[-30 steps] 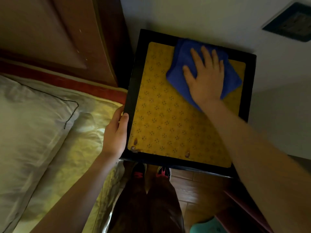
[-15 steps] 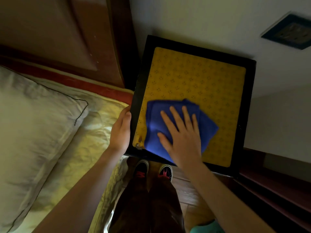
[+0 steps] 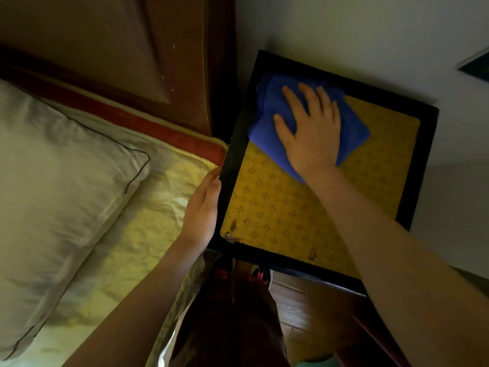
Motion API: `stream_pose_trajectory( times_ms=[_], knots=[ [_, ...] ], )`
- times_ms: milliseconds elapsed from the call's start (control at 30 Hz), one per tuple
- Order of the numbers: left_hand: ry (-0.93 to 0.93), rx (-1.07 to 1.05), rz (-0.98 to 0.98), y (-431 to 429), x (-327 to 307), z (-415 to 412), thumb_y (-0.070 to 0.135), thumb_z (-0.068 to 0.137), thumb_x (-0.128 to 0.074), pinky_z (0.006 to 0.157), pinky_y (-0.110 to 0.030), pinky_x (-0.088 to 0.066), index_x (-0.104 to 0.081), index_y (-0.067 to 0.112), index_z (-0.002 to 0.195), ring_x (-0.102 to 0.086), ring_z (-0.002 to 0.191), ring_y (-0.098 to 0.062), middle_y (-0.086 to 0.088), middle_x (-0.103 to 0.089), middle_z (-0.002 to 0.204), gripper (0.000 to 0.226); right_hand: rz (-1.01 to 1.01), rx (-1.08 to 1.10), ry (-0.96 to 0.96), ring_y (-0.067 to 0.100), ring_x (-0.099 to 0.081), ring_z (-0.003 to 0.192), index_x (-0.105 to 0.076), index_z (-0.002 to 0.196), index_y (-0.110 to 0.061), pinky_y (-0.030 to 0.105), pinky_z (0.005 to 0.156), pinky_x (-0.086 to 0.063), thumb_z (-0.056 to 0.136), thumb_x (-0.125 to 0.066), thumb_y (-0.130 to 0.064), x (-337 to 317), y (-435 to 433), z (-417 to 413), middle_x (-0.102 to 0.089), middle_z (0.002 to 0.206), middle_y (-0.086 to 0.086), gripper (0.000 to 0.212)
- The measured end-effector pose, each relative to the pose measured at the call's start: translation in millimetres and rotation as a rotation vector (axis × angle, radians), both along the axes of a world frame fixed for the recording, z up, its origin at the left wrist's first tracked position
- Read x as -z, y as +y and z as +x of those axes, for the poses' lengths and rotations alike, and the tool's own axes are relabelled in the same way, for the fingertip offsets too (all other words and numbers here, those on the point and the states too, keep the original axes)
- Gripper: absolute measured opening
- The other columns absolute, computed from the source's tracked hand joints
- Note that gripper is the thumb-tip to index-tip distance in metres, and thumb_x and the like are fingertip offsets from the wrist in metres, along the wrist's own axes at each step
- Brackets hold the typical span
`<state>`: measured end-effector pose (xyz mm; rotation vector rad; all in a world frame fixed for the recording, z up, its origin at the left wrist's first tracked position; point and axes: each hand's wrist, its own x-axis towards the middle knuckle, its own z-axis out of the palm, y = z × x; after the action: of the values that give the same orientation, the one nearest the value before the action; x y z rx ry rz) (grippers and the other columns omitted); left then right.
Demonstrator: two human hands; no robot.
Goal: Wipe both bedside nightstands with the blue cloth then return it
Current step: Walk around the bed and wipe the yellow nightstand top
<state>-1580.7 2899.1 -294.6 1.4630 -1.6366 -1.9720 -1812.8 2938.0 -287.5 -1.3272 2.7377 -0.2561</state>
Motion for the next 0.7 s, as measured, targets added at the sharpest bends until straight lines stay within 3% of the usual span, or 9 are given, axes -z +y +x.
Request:
stream_pose_trajectory(
  times_ms=[267, 333, 467, 567, 700],
  knots=[
    [0.021, -0.012, 0.082, -2, 0, 0, 0.035, 0.093, -0.034, 0.106, -0.054, -0.041, -0.056, 0.037, 0.128, -0.058, 0.121, -0.022, 0.001, -0.066, 0.125, 0.042, 0.045, 0.178, -0.033, 0.031, -0.02, 0.146, -0.029, 0.151, -0.032, 0.051, 0.12, -0.008, 0.097, -0.023, -0.056, -5, -67, -22, -0.029, 0.158, 0.004, 0.059],
    [0.009, -0.049, 0.139, -4, 0, -1, 0.032, 0.095, -0.033, 0.106, -0.055, -0.041, -0.061, 0.045, 0.118, -0.061, 0.118, -0.024, 0.002, -0.069, 0.119, 0.038, 0.038, 0.142, -0.022, 0.031, -0.017, 0.148, -0.028, 0.151, -0.034, 0.05, 0.12, -0.008, 0.096, -0.022, -0.058, -5, -56, -8, -0.027, 0.16, 0.002, 0.06],
    [-0.013, -0.065, 0.183, -2, -2, -2, 0.048, 0.096, -0.031, 0.106, -0.051, -0.042, -0.062, 0.057, 0.106, -0.062, 0.117, -0.019, 0.005, -0.069, 0.118, 0.033, 0.033, 0.021, 0.019, 0.033, -0.027, 0.144, -0.036, 0.148, -0.032, 0.051, 0.118, -0.016, 0.095, -0.026, -0.058, -8, -15, 32, -0.037, 0.155, 0.002, 0.059],
    [0.026, -0.098, 0.238, -1, -3, -1, 0.055, 0.094, -0.032, 0.108, -0.048, -0.041, -0.064, 0.05, 0.111, -0.06, 0.12, -0.018, 0.002, -0.068, 0.122, 0.037, 0.043, -0.059, 0.032, 0.033, -0.032, 0.143, -0.04, 0.145, -0.031, 0.053, 0.117, -0.021, 0.096, -0.032, -0.057, -9, 26, 74, -0.043, 0.151, 0.002, 0.056],
    [0.081, -0.128, 0.251, 2, -5, -3, 0.044, 0.103, -0.025, 0.094, -0.031, -0.05, -0.061, 0.032, 0.123, -0.067, 0.106, -0.009, 0.006, -0.072, 0.111, 0.043, 0.037, -0.136, 0.003, 0.031, -0.032, 0.143, -0.044, 0.143, -0.032, 0.054, 0.117, -0.021, 0.096, -0.035, -0.056, -9, 79, 124, -0.045, 0.15, 0.0, 0.054]
  ],
)
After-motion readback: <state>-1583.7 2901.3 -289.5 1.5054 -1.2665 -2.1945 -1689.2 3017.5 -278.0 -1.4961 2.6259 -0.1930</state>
